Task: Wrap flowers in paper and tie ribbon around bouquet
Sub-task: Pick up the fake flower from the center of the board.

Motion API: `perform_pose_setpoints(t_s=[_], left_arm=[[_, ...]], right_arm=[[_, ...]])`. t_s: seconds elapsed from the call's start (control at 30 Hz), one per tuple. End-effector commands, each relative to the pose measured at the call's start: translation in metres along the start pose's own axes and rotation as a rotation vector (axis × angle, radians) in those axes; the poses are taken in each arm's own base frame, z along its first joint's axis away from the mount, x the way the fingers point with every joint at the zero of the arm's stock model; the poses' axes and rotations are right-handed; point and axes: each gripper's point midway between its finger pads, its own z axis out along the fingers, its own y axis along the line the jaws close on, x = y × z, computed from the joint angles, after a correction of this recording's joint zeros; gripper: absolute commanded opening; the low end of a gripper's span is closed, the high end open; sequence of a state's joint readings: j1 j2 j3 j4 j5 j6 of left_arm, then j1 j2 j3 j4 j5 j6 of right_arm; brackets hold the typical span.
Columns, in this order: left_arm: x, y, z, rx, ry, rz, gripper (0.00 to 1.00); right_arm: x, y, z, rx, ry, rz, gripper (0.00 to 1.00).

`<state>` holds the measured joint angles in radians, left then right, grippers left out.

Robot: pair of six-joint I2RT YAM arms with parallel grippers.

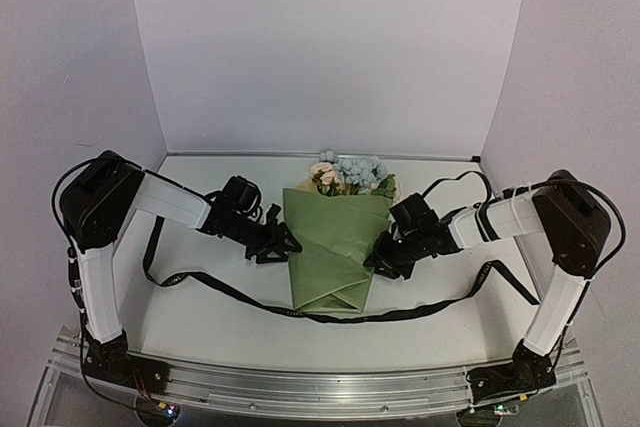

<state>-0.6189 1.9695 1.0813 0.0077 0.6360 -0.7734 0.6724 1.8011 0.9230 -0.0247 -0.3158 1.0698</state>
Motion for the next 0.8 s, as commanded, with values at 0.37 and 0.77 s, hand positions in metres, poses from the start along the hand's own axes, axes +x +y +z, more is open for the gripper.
perform_pose_setpoints(t_s=[0.37,0.77], left_arm=[[0.027,-0.008,-0.03,-0.043,0.054,-0.019,0.58],[0.015,0.004,-0.004,-0.048,0.018,-0.121,0.5]], right_arm=[[-0.003,0.019,-0.016,0.047,0.048,0.166,0.06],[-0.005,0.02,-0.015,0.057,0.057,0.19,0.01]])
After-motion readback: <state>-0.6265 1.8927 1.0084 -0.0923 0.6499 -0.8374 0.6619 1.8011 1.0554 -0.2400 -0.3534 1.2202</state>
